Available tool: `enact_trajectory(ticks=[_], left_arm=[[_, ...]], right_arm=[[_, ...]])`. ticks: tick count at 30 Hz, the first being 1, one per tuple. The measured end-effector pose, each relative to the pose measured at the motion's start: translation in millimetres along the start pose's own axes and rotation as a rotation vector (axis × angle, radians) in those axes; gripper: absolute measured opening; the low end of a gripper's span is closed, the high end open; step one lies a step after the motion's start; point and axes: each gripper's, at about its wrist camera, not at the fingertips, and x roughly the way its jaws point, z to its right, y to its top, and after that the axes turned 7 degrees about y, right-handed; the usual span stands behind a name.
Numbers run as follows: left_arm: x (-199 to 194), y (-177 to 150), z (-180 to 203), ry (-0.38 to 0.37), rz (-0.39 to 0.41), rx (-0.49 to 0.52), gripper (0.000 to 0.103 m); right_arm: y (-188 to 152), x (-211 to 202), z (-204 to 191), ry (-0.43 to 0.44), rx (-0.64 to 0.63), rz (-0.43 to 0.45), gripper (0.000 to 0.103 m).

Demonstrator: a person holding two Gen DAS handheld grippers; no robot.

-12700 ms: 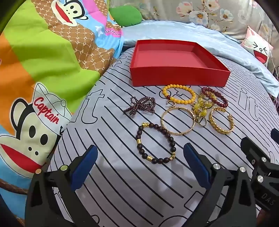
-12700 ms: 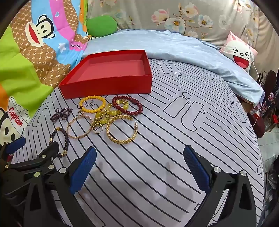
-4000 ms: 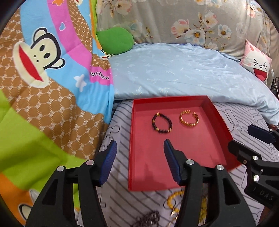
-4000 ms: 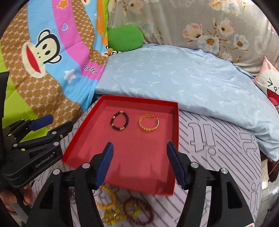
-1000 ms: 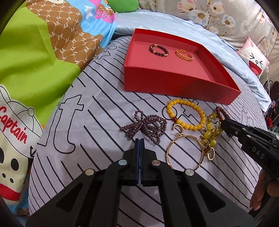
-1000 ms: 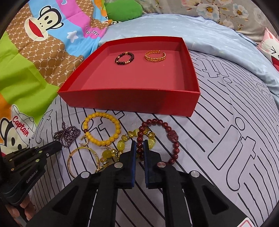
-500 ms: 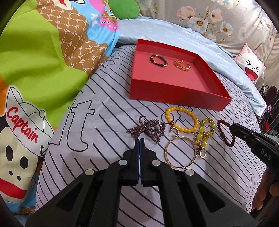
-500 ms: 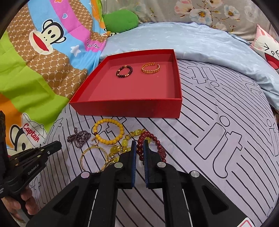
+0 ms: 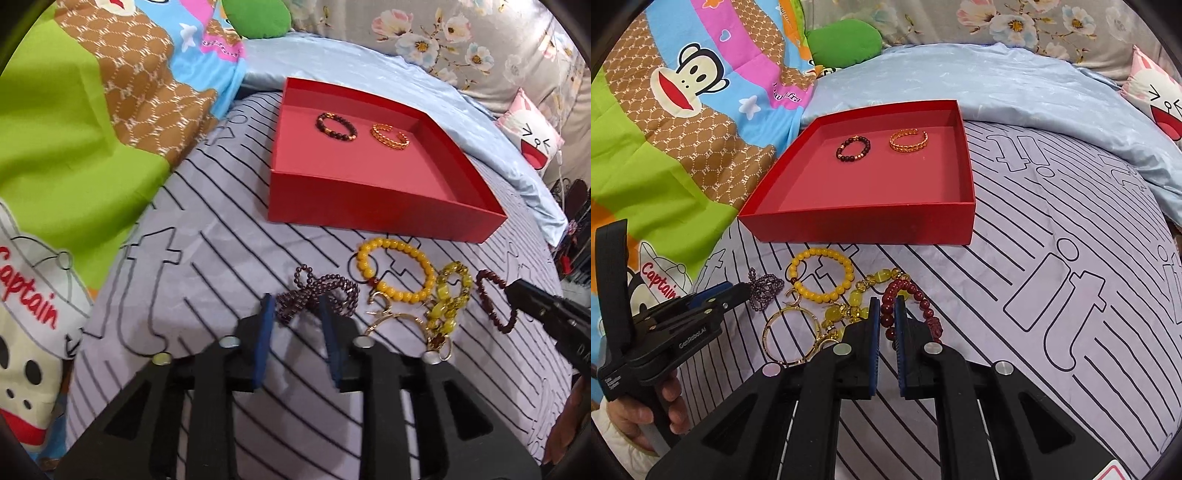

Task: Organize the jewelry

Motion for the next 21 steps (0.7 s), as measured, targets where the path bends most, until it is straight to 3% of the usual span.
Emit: enact_trajectory(ticks=[3, 14, 21], left_arm=[[4.9, -0.3, 0.6, -0.040, -0.026, -0.002, 0.003], [-28.1, -1.4, 11.9, -0.095, -0.001, 0.007, 0.003], [-56.6, 24.6, 27.3, -0.158, 0.042, 0.033, 0.003]], right_arm=[[-0.6, 1.5, -0.6, 0.002, -0.002, -0.007, 0.007], [3.6, -9.3, -10.3, 0.010, -0.019, 0.010, 0.007], [25.8, -17.0, -11.7, 0.024, -0.047, 0.029, 0.007]])
